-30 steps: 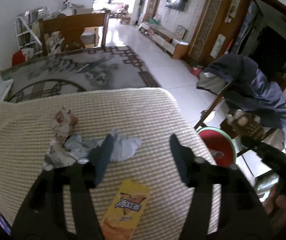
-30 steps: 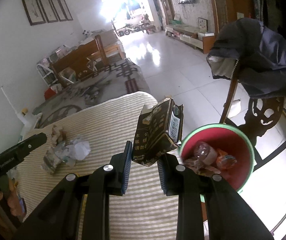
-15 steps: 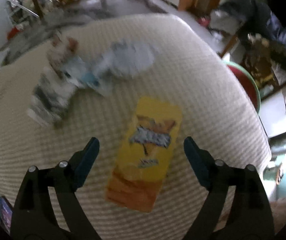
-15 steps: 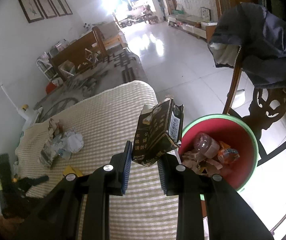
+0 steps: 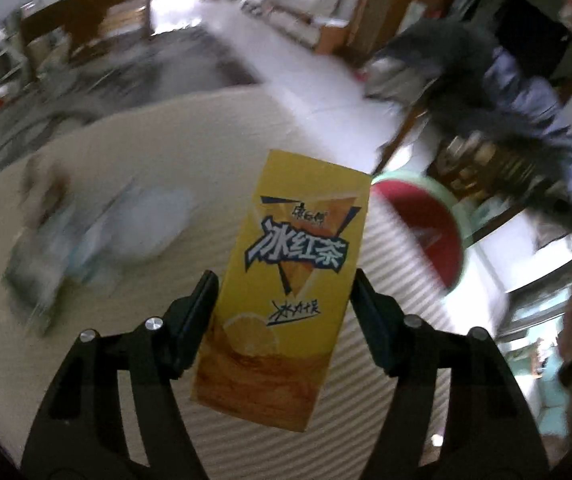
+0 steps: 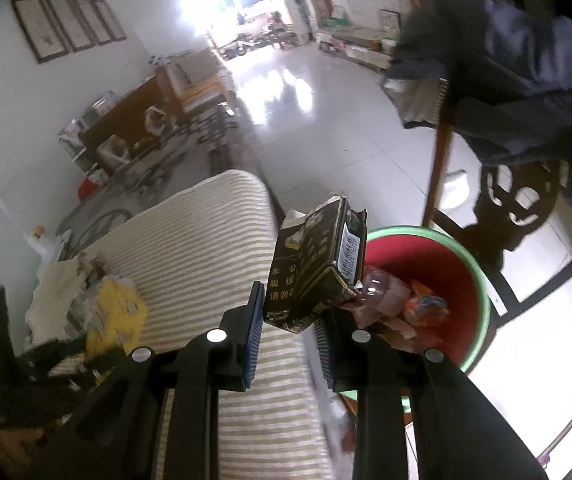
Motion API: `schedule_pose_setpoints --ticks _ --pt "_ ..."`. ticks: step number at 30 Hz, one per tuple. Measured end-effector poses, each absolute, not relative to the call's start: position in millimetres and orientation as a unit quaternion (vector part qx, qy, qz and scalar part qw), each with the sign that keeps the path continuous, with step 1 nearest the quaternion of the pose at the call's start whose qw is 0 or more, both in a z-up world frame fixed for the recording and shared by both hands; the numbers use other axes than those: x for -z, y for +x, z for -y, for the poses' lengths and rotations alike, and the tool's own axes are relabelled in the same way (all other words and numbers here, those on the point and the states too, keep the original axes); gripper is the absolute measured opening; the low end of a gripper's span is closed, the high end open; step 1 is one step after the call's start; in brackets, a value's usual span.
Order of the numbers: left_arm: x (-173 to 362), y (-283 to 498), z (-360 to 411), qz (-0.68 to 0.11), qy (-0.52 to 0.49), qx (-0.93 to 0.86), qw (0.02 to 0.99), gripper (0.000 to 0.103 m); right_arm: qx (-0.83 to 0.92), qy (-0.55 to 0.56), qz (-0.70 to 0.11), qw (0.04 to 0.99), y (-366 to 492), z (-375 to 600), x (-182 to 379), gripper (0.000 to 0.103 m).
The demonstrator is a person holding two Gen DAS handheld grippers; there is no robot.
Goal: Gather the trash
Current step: 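Open both tools over the red bucket to drop both cartons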
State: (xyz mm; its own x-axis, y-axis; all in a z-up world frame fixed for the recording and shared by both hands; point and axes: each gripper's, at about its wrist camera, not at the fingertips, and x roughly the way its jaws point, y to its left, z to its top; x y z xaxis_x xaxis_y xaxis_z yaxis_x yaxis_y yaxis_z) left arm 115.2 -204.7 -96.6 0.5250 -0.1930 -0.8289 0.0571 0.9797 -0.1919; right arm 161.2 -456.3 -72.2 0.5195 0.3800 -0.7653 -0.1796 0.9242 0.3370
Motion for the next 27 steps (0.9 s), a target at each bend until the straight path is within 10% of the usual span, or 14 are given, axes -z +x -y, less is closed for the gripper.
schedule_pose_setpoints --ticks 12,14,16,27 --pt "75.9 200.4 325.9 -0.470 -0.069 0.181 0.861 0.067 -0.138 0.139 -0.488 0.851 180.9 515.4 90.8 0.026" --pt "78.3 207.0 333.1 -0.471 -0.062 0.183 0.860 0.082 -0.140 0.143 -0.496 0.845 184.7 518.7 95.5 0.035" --pt "77.2 210.6 337.7 -0.465 -0.060 0.184 0.864 0.084 -0.134 0.151 -0.493 0.846 185.9 522.8 97.7 0.067" --pt "66.6 187.3 283.8 -0.447 -0.080 0.128 0.882 0.086 -0.125 0.168 -0.477 0.854 182.4 511.9 89.5 0.070"
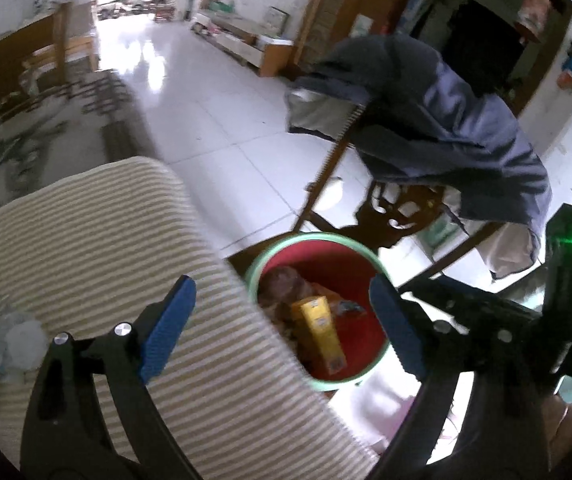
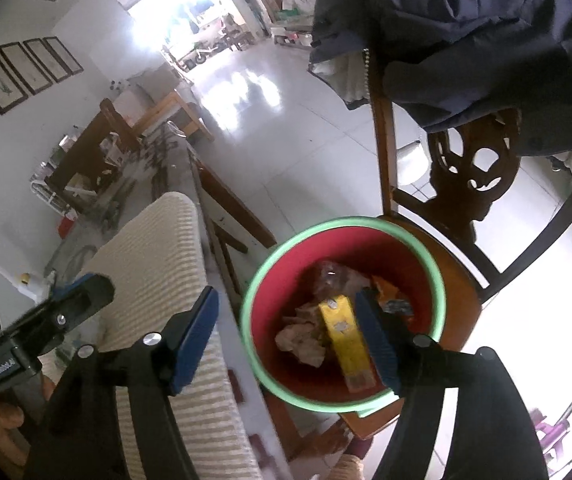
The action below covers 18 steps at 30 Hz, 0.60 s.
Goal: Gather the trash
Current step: 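Open both tools over the red bucket to drop both cartons, then grasp the floral paper cup with the left tool while the right tool grasps foil wrappers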
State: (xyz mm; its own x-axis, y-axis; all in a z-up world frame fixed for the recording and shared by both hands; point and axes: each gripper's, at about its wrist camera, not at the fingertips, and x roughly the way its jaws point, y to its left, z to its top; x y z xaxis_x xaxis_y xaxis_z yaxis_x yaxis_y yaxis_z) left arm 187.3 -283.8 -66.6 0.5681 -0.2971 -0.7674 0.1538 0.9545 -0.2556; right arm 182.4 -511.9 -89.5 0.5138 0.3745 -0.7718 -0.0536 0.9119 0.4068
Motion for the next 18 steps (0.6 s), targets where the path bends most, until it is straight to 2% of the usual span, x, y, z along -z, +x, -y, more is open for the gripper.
schedule_pose_setpoints --ticks 8,18 --pt "61.6 145.4 181.5 -0.428 -0.090 0.025 0.899 0.086 -0.157 0.144 -0.487 0.847 176.0 450.4 87.0 0.071" --pt "100.8 80.8 21.2 -0.459 -0.108 -0.122 0.873 0.088 -0.196 0.104 -0.508 0.833 147.0 346.1 89.9 0.076"
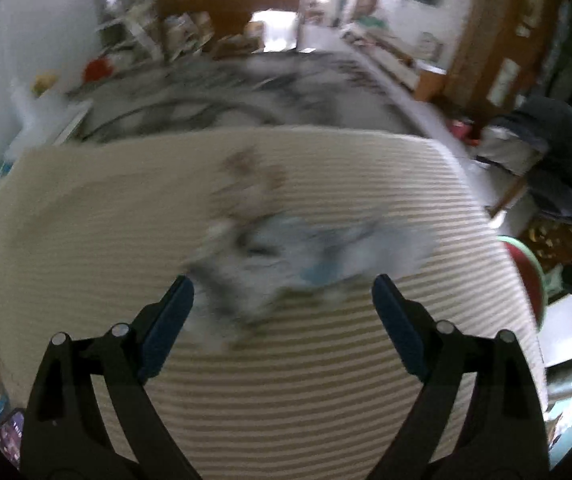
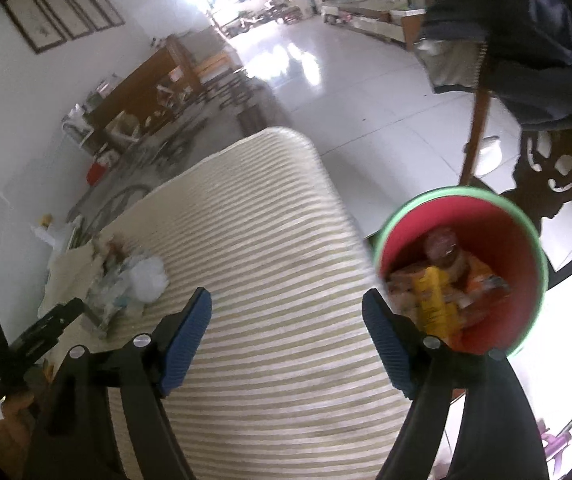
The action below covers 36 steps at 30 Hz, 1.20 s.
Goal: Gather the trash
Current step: 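Grasp the floral paper cup with the left tool while the right tool grasps foil wrappers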
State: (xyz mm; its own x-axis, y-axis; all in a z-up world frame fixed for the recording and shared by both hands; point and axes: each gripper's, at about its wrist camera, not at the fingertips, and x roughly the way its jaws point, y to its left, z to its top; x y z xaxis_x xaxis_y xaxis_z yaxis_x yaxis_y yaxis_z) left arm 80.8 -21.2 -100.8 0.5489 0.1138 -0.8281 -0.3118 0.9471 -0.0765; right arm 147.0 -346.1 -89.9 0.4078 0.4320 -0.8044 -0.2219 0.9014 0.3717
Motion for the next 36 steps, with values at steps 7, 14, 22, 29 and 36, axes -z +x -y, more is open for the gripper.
schedule_pose_setpoints --ticks 7,14,22,29,36 --pt "138.8 90.9 -11.8 -0.516 -0.068 -0.090 0.849 0.089 -0.212 0.078 -0.523 0.822 130.8 285.3 94.2 0.076" --pt "168.4 108.2 -24.7 -0.549 -0.078 -0.024 0.832 0.062 -0.232 0.053 -0.522 0.819 118.5 230.2 92.3 0.078" --pt "142.0 56.3 -53.5 -0.516 -0.135 -0.022 0.846 0.060 -0.231 0.109 -0.543 0.800 138.9 197.8 103.7 0.086" --pt "95.4 9.1 -65.9 -0.448 -0.133 -0.068 0.882 0.061 -0.182 0.203 -0.575 0.772 183.8 178.7 131.4 0.087" --pt "66.0 -10.8 -75.4 -0.394 -0.121 -0.095 0.906 0.061 -0.175 0.181 -0.574 0.779 195.7 144.7 142.7 0.087"
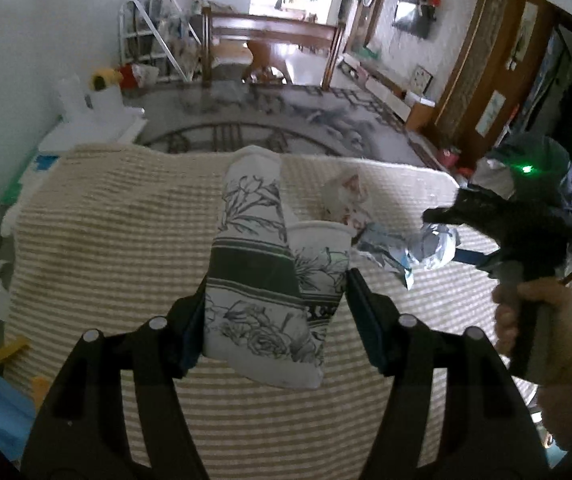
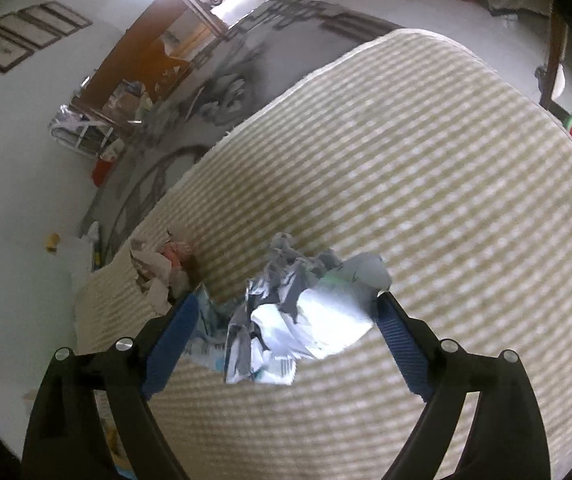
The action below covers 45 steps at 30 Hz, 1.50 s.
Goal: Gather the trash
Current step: 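Grasp the floral paper cup with the left tool while the right tool grasps foil wrappers, then lift the floral cup and foil and carry both over the red bucket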
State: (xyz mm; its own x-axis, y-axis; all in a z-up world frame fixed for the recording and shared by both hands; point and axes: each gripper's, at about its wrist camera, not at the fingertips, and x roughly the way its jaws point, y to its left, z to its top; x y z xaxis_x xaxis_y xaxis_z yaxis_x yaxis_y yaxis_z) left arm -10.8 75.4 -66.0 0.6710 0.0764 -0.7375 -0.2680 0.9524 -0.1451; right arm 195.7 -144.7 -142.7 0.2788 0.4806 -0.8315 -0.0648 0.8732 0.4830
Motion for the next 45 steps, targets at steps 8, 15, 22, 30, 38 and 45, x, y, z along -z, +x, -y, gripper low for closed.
schedule_pose_setpoints --ticks 8,15,22,30,38,45 --pt "65.7 -19.3 -79.5 -0.404 -0.134 -0.096 0.900 0.061 -0.186 0.140 -0.560 0.795 183.2 131.3 136.8 0.048" --pt "61.4 -17.3 -72.3 -0.396 -0.130 -0.080 0.905 0.061 -0.222 0.124 -0.522 0.814 155.8 143.6 100.0 0.048" --pt "57.7 -12.3 -59.5 -0.394 -0.121 -0.060 0.909 0.061 -0.234 0.067 -0.484 0.840 109.9 156.5 72.0 0.049" --pt "57.7 -4.0 -50.3 -0.395 -0.125 -0.048 0.909 0.062 -0.193 0.058 -0.470 0.860 74.3 183.7 72.7 0.049" --pt "56.3 2.5 -22.3 -0.400 -0.106 -0.024 0.910 0.061 -0.185 0.055 -0.456 0.869 71.2 200.6 68.6 0.049" --pt "58.8 11.8 -3.5 -0.407 -0.103 -0.020 0.907 0.062 -0.176 0.057 -0.452 0.872 75.6 221.7 67.1 0.049"
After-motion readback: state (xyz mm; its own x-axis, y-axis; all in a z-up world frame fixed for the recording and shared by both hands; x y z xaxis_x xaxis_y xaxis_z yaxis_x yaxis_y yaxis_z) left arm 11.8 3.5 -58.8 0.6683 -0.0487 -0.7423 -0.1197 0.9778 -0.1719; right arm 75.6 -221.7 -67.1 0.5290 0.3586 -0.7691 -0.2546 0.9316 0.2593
